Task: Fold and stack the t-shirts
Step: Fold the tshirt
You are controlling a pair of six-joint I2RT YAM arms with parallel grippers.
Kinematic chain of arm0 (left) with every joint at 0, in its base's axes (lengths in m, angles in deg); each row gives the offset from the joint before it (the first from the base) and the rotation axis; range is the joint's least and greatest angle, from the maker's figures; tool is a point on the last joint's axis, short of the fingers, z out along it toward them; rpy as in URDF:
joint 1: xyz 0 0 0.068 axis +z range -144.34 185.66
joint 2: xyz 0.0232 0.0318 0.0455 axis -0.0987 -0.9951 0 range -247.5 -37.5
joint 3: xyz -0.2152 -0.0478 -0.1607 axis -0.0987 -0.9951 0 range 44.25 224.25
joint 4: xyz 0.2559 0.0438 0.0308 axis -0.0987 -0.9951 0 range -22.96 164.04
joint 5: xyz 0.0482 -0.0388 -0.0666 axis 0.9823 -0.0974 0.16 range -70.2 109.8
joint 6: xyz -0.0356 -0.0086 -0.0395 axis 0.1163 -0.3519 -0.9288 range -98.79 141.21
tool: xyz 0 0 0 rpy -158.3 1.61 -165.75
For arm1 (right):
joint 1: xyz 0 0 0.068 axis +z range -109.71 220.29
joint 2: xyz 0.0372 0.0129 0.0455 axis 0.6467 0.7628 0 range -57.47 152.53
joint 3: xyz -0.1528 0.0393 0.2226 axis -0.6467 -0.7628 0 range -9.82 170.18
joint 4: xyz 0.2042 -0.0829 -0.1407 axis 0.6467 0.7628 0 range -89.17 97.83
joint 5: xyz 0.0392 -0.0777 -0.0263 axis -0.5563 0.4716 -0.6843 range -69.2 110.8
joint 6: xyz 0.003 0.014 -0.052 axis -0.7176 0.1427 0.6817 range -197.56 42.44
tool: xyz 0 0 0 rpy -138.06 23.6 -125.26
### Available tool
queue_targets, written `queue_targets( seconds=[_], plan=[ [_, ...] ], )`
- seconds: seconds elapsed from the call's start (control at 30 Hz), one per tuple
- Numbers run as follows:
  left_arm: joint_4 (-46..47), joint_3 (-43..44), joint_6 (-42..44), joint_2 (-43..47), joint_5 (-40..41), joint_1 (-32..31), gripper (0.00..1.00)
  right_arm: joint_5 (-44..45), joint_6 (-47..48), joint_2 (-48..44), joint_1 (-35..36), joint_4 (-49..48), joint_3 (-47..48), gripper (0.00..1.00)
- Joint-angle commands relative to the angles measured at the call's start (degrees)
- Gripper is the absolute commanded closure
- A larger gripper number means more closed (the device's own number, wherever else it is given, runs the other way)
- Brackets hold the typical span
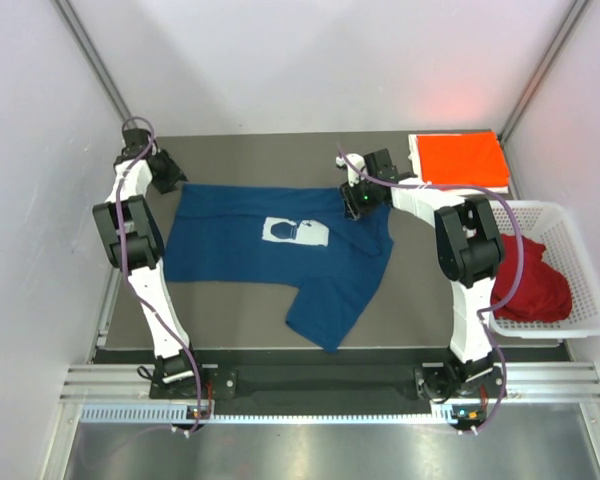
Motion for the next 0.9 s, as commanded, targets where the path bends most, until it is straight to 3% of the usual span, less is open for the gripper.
queue_targets(
  seconds=[0.0, 0.27, 0.73, 0.87],
  plan=[
    [0.7, -1.1, -0.3, 6.7, 1.1, -2.3, 0.52, 0.1, -0.6, -2.2, -0.2, 0.2, 2.6, 0.6],
    [4.2, -3.6, -1.9, 5.0, -2.7, -5.4, 0.51, -0.5, -1.0, 0.3, -0.1, 1.7, 3.4, 0.58],
    [4.8, -4.1, -1.7, -0.9, -2.8, -5.2, 0.51, -0.8, -0.8, 4.6, -0.3, 5.9, 8.1, 0.57],
    [5.0, -4.0, -1.7, -1.5, -2.3, -5.2, 0.51, -0.9, 0.1, 3.3, -0.2, 4.9, 7.0, 0.69]
  ],
)
